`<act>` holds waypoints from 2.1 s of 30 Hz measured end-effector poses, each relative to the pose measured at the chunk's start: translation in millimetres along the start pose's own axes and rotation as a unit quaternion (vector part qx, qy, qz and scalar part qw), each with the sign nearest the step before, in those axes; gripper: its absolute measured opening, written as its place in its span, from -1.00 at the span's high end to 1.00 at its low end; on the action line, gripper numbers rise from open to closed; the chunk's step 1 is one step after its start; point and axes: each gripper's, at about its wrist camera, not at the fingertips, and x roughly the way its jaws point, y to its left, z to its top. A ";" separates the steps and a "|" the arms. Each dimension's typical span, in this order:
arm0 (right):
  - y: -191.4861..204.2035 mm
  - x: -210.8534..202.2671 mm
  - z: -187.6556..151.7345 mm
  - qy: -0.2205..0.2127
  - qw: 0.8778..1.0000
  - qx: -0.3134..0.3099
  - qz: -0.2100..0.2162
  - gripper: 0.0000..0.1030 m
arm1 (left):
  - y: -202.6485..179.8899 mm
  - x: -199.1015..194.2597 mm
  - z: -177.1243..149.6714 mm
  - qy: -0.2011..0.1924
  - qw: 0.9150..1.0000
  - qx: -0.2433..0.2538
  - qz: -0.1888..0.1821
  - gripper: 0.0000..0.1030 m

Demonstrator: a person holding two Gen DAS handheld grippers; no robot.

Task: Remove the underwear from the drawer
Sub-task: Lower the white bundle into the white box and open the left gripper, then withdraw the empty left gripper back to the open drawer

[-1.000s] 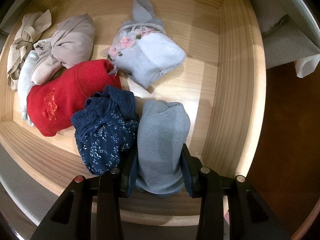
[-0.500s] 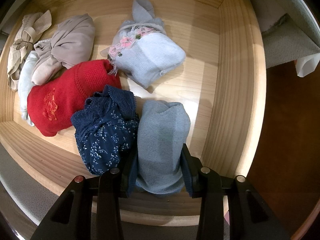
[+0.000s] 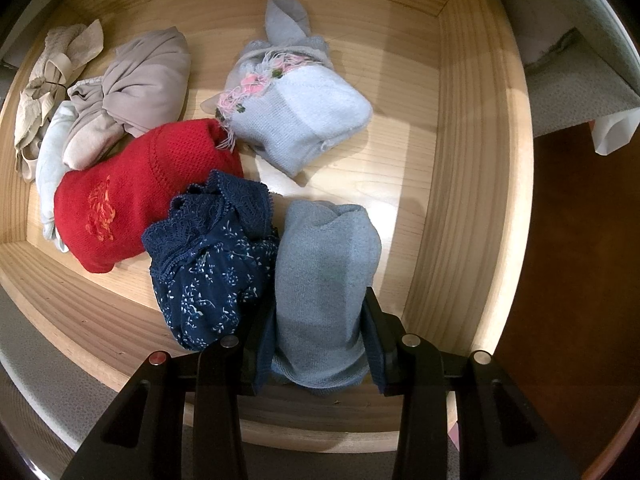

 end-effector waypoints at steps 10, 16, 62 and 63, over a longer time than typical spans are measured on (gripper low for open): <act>1.8 -0.5 0.3 0.001 1.000 -0.001 -0.002 0.29 | 4.7 -21.0 2.0 -0.015 1.000 -0.008 -0.020 -0.31; 5.1 -3.1 1.3 0.002 1.000 -0.001 -0.005 0.29 | 15.2 -44.8 -3.7 -0.030 0.999 -0.010 -0.012 -0.31; 14.8 -5.4 3.0 0.002 0.999 -0.013 -0.029 0.33 | 27.2 32.7 -228.2 0.047 0.992 -0.100 0.057 -0.31; 14.8 -6.5 3.4 0.000 0.999 -0.013 -0.030 0.33 | 27.3 33.3 -228.4 0.048 0.992 -0.100 0.058 -0.31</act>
